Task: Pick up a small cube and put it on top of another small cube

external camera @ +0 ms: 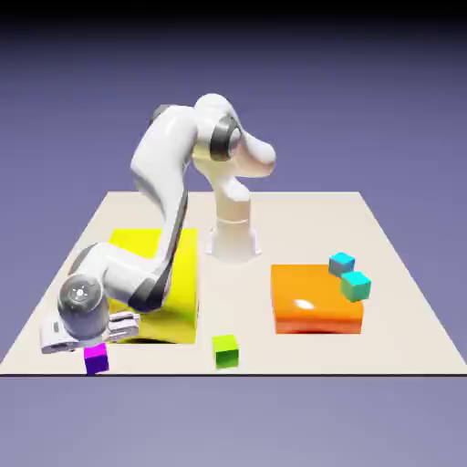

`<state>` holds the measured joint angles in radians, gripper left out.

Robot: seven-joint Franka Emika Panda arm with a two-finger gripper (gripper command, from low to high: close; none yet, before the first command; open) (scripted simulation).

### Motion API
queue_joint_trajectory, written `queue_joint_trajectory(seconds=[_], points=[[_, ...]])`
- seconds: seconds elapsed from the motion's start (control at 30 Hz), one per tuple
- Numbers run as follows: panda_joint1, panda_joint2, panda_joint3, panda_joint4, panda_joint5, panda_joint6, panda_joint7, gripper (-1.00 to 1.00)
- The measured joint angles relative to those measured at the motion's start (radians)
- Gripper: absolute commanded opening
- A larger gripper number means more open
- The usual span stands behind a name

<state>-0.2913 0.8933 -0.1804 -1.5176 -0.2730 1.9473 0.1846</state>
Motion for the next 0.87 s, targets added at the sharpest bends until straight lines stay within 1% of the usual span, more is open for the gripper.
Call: queue_joint_trajectory(seconds=[0.03, 0.1, 0.2, 0.57, 0.63, 0.73, 0.77, 0.83, 0.87], points=[[-0.001, 0.003, 0.000, -0.005, -0.001, 0.008, 0.001, -1.00], [-0.001, 0.003, 0.000, -0.005, 0.000, 0.008, 0.001, -1.00], [0.019, -0.050, 0.004, 0.071, 0.012, -0.123, -0.017, -1.00], [0.343, -0.345, 0.101, -0.247, 0.222, -0.215, 0.452, -1.00], [0.355, -0.356, 0.104, -0.259, 0.230, -0.218, 0.469, -1.00], [0.351, -0.324, 0.104, -0.357, 0.229, -0.088, 0.471, -1.00], [0.350, -0.316, 0.104, -0.381, 0.229, -0.056, 0.472, 1.00], [0.350, -0.316, 0.104, -0.381, 0.226, -0.056, 0.473, 1.00], [0.352, -0.326, 0.104, -0.348, 0.226, -0.099, 0.472, 1.00]])
